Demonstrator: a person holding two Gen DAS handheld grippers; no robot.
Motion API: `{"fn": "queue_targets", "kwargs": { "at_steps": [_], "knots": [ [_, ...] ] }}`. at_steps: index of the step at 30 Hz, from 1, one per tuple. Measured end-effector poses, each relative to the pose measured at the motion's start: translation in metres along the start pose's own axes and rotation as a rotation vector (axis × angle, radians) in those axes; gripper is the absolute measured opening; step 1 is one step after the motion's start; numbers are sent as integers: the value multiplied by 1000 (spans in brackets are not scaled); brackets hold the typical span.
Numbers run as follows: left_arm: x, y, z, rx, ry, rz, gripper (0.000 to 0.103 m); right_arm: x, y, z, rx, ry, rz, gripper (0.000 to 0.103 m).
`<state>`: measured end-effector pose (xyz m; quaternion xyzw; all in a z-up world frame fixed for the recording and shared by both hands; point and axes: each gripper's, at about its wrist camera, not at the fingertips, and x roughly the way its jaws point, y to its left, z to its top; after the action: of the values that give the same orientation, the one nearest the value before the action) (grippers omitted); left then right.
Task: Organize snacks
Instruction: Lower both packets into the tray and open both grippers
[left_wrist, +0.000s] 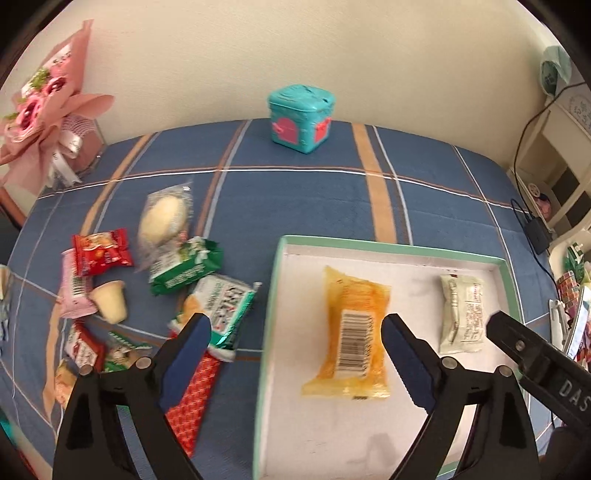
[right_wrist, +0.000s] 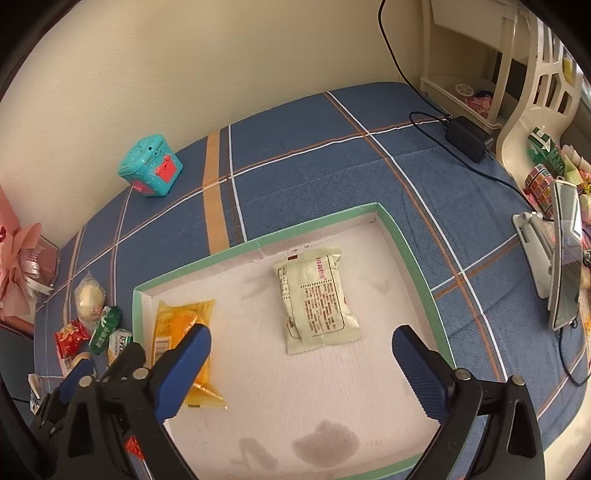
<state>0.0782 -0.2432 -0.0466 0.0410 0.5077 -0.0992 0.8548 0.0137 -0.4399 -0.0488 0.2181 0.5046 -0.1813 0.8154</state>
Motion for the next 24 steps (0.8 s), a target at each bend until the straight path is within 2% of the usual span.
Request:
{"fn": "queue_targets", "kwargs": {
  "at_steps": [7,13,24],
  "knots": [
    [-16,26,-12,-18,-50,52,96,-9,6,-19,-18,4,23,103],
    [-24,46,-24,-40,-58,85,96,-10,13,-34,-44,27,23,103],
    [-33,77,-55,-83,34,150,96,-10,42,-71,-148,72,30,103]
  ]
}}
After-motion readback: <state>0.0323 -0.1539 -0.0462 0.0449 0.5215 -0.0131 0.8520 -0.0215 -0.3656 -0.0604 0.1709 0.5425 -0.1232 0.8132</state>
